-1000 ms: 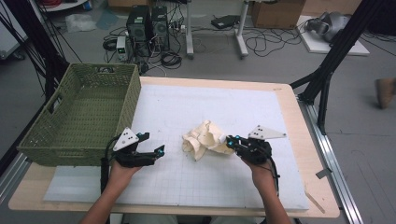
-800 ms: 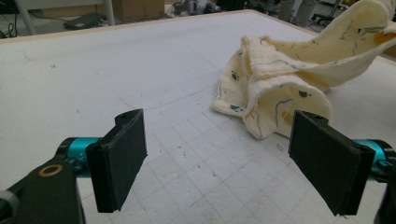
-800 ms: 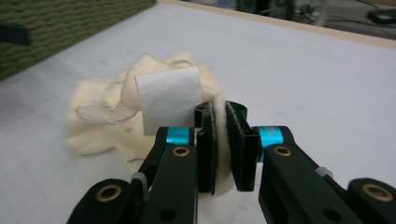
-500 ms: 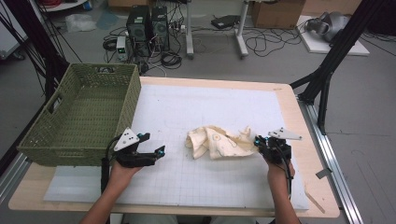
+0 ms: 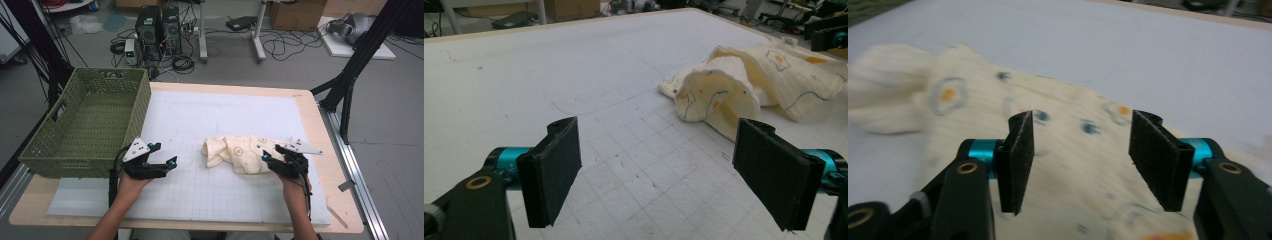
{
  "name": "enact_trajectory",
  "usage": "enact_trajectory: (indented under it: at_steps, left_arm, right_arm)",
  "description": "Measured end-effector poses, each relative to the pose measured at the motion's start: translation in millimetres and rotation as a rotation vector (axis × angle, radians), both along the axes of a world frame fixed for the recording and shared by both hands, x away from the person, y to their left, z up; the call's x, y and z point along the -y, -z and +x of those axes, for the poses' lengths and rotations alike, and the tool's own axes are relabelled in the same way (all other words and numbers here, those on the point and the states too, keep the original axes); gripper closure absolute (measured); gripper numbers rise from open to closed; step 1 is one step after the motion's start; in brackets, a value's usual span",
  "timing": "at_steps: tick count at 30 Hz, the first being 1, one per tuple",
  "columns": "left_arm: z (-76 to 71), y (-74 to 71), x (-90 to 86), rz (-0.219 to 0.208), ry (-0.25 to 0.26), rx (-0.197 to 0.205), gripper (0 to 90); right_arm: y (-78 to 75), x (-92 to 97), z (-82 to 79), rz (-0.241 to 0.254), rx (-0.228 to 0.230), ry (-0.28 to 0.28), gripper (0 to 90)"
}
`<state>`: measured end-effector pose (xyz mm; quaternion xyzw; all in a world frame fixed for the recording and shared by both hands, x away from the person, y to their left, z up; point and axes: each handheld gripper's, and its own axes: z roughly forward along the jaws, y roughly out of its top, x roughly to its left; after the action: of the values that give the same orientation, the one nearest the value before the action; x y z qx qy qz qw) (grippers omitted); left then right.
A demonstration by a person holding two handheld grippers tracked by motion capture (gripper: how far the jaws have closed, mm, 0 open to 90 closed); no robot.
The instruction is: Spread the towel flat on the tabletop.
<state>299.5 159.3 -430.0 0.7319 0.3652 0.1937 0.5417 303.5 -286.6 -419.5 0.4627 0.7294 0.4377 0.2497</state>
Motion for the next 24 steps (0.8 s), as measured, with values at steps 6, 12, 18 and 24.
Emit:
enact_trajectory:
  at_steps: [6,12,18,24]
  left_arm:
    - [-0.3,-0.6,-0.6,-0.005,-0.002,0.001,19.7]
    - [0.4,-0.6,-2.2,-0.005,-0.005,0.000,19.7]
    - [0.9,-0.6,-4.3,-0.009,-0.012,0.001,19.8]
    - [1.0,-1.3,-5.8,-0.012,-0.015,0.001,19.8]
  right_arm:
    - [0.0,-43.9,3.6,0.001,0.005,-0.187,36.4]
    - [11.1,-68.9,11.8,-0.048,-0.055,-0.279,47.6]
    - [15.9,-70.2,8.3,-0.081,-0.074,-0.328,84.8]
    - [5.3,-53.4,-11.2,-0.007,-0.032,-0.426,84.8]
